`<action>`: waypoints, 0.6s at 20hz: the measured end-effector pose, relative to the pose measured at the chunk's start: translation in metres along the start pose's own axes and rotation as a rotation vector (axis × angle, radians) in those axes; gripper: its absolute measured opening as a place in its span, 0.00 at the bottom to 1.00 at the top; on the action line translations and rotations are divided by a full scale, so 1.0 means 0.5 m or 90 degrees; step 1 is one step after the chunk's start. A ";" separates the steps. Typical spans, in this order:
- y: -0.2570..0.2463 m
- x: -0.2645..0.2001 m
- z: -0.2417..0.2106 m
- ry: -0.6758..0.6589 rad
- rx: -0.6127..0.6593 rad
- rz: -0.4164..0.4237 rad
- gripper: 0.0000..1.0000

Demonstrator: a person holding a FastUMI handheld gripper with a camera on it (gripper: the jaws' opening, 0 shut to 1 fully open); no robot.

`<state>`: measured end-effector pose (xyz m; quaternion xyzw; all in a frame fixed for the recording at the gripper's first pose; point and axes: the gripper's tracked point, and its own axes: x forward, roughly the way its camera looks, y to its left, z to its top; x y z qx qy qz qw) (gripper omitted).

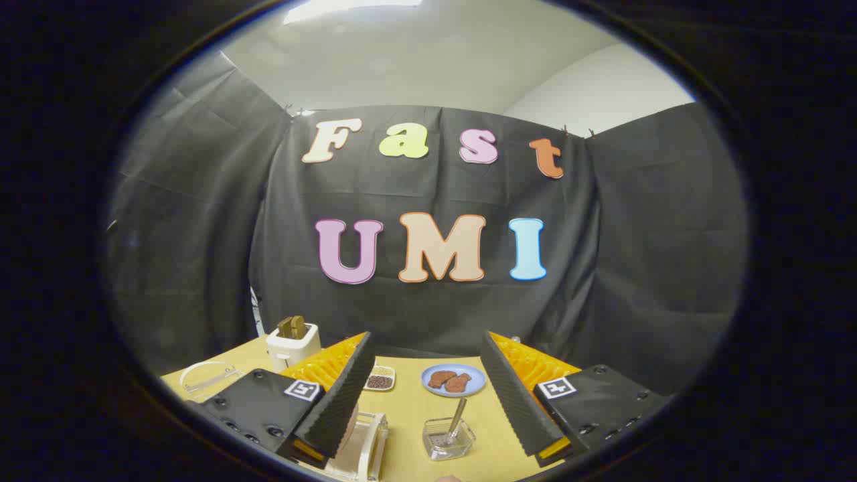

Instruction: Take the plate from the dish rack, then take the spoon from the basket and place it into the plate.

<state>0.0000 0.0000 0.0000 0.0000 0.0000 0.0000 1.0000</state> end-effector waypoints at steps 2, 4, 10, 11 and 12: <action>0.004 0.000 -0.006 0.004 -0.003 0.001 1.00; 0.003 -0.003 -0.015 0.013 -0.007 0.003 1.00; 0.004 -0.015 -0.010 0.004 -0.006 0.004 1.00; 0.005 -0.016 -0.012 0.005 -0.005 0.003 1.00; 0.004 -0.021 -0.014 0.005 -0.004 0.003 1.00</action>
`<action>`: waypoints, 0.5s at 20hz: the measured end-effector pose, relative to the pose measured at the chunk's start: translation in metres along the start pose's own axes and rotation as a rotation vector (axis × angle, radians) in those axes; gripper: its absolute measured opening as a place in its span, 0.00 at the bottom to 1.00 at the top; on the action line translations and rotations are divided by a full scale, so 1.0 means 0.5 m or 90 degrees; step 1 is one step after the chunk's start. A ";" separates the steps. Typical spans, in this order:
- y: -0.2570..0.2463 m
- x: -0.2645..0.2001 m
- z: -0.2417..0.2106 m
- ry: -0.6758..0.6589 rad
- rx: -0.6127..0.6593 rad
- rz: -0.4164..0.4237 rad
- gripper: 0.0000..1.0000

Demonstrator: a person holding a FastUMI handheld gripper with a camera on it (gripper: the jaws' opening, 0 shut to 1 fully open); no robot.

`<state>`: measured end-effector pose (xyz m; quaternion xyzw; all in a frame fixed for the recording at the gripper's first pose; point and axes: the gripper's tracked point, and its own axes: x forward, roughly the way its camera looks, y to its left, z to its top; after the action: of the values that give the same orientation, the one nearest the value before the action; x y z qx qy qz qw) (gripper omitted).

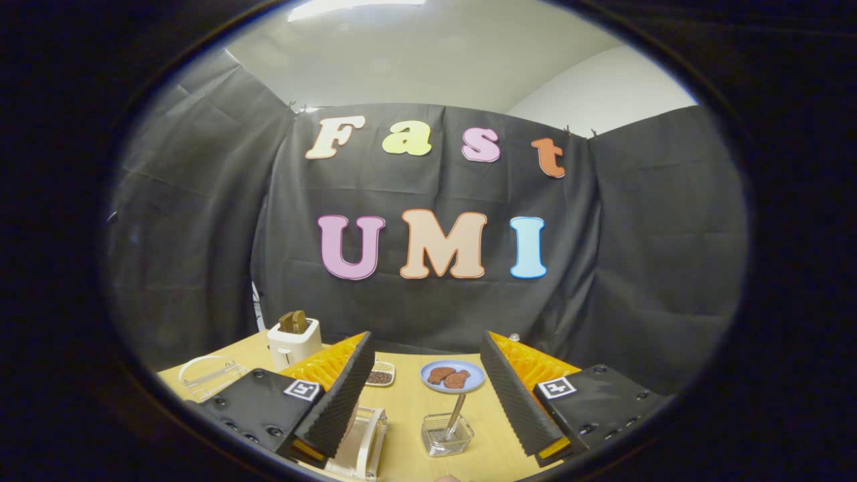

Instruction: Take the plate from the dish rack, then take the spoon from the basket and place it into the plate.

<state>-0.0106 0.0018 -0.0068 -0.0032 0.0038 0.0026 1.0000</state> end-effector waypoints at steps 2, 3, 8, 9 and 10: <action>-0.003 -0.009 -0.001 -0.001 0.000 -0.005 1.00; -0.002 -0.013 -0.002 -0.001 0.000 -0.006 1.00; 0.001 -0.029 -0.006 0.004 0.000 -0.010 1.00; 0.005 -0.031 -0.009 0.008 -0.001 -0.010 1.00; 0.011 -0.031 -0.009 0.011 -0.003 -0.008 1.00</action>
<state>-0.0259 0.0074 -0.0110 -0.0055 0.0123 -0.0036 0.9999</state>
